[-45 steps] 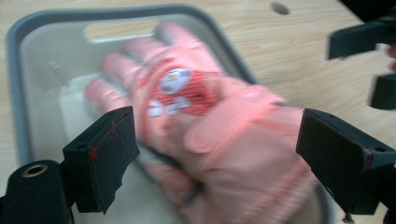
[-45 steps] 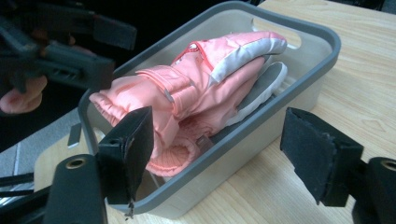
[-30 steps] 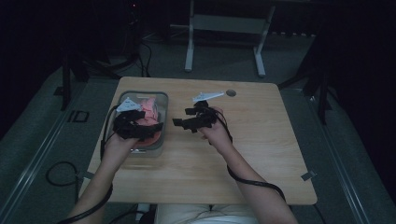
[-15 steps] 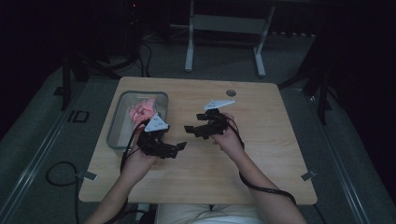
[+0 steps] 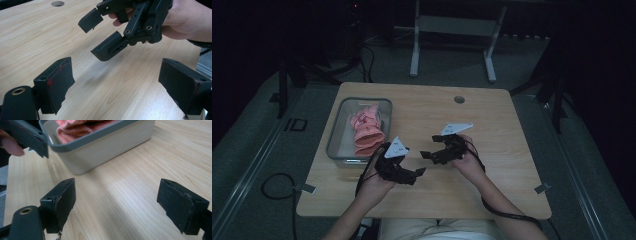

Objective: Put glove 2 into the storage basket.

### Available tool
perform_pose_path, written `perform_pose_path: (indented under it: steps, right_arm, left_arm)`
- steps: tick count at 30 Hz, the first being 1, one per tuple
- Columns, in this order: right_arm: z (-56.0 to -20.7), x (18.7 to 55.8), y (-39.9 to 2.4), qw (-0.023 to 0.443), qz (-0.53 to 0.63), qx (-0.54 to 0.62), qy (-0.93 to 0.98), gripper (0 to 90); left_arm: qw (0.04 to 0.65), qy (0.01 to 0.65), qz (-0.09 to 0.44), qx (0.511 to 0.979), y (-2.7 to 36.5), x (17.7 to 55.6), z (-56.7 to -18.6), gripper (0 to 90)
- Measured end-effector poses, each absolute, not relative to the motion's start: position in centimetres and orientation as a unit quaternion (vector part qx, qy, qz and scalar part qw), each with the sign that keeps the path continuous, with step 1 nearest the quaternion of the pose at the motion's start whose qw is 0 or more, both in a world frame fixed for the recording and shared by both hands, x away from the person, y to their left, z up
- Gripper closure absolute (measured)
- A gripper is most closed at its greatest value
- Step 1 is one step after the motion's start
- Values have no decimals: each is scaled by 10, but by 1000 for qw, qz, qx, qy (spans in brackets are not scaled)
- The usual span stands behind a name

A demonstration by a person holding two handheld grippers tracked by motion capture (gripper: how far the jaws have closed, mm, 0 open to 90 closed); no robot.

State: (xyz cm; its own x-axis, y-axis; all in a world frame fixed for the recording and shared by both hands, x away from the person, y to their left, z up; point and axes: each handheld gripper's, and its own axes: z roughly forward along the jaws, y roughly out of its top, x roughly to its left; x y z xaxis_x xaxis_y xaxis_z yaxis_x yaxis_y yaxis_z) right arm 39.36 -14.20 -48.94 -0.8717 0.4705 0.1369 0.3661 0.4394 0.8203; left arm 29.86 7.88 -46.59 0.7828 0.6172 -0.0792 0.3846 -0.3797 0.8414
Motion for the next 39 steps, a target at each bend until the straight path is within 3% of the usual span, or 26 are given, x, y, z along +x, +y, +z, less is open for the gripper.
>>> perform_pose_path:
  steps: [28,39]
  right_arm:
    - [-539,361,-228,70,447,301,840,156]
    - [-550,350,-243,75,433,307,844,155]
  left_arm:
    - [459,254,64,849,38,294,-534,121]
    - [426,227,86,872,28,289,-549,120]
